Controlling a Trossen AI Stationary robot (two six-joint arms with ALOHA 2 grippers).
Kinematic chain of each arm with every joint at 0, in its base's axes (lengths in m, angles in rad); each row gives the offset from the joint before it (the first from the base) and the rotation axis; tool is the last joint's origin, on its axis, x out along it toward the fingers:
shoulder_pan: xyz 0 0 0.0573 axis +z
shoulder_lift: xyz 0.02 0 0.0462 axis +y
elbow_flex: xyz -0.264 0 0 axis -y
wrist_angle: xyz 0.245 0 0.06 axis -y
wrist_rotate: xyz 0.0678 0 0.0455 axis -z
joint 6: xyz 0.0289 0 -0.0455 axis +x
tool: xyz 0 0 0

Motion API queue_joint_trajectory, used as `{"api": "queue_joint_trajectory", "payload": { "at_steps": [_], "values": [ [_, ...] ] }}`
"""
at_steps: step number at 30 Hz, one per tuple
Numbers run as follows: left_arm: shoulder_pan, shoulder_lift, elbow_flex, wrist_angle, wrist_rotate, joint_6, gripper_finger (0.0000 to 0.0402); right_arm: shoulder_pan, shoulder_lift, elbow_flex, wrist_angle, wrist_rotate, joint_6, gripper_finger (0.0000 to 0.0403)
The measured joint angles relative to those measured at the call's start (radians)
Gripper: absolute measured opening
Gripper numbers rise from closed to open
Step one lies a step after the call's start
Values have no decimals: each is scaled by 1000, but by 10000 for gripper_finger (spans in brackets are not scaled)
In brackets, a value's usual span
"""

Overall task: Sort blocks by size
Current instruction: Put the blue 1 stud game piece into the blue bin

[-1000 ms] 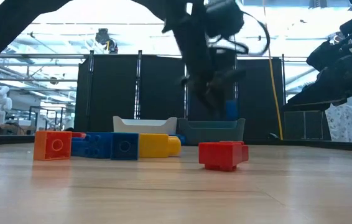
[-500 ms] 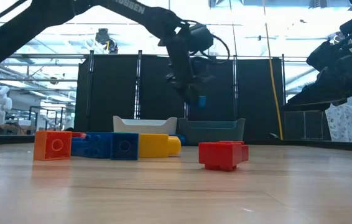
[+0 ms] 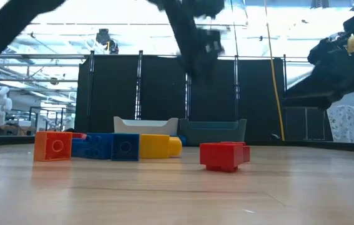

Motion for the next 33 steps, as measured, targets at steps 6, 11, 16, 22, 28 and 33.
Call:
{"api": "queue_joint_trajectory", "payload": {
  "at_steps": [6, 11, 16, 22, 28, 33],
  "values": [
    [-112, -240, 25, -217, -238, -37, 173, 0, 91, 75, 20, 156, 32, 167],
    [-193, -444, 26, -309, -330, -158, 128, -3, 284, 215, 60, 169, -35, 17],
    [-256, -592, 26, -327, -333, -189, 102, -18, 587, 406, 95, 191, -50, 4],
    [-298, -693, 26, -334, -368, -190, 84, -79, 991, 649, 154, 121, -85, 1],
    [-307, -723, 26, -389, -369, -190, 81, -183, 1264, 865, 223, 14, -128, 0],
    [-307, -720, 26, -450, -370, -190, 81, -251, 1443, 1016, 211, 4, -148, 0]
  ]
}}
